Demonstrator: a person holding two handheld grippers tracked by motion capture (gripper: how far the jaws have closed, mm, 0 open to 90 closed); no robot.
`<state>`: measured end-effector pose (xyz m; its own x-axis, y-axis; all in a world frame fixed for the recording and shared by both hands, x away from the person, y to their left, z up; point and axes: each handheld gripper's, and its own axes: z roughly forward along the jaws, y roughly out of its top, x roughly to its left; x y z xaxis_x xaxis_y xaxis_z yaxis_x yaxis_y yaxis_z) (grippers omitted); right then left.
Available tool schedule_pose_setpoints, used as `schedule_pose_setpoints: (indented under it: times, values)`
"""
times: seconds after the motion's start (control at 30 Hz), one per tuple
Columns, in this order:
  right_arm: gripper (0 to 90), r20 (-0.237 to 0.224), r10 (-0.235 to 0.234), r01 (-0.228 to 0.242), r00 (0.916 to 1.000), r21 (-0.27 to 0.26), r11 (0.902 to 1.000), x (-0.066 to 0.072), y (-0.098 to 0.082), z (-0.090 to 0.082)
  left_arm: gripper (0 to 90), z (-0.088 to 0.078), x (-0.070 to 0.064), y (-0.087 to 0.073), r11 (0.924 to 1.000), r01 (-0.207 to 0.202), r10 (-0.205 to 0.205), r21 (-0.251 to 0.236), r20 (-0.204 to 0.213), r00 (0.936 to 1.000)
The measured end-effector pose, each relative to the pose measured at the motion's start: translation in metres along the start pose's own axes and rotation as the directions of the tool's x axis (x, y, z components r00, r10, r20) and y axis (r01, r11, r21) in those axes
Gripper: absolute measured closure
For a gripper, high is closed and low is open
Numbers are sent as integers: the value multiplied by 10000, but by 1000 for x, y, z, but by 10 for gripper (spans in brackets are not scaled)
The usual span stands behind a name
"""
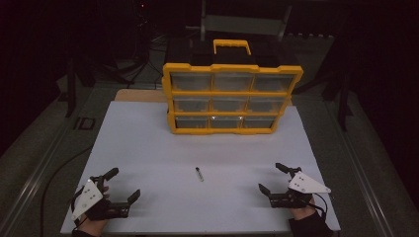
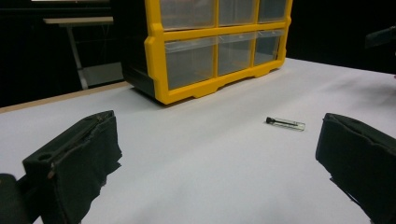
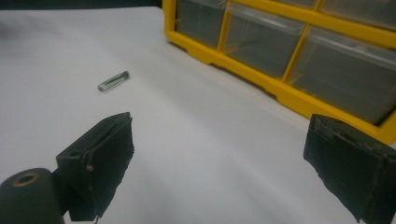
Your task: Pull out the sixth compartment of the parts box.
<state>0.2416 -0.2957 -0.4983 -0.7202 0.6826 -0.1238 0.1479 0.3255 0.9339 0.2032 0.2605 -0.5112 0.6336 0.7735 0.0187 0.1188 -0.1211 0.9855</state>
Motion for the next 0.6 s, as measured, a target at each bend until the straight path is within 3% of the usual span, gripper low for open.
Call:
schedule_pose_setpoints:
  times: [0.3, 0.47, 0.6]
  values:
    - [85, -170, -90, 91, 9998, 44, 9999, 2, 2, 1, 3, 0, -1, 0, 10000, -26, 26, 31, 76, 10000]
    - [85, -614, -26, 20, 9981, -96, 10000, 2, 7, -2, 3, 1, -2, 1, 10000, -54, 53, 75, 85, 9999]
    - [84, -599, -54, 41, 9982, -208, 9998, 4, 12, -5, 3, 1, -2, 1, 10000, -43, 43, 67, 112, 9999]
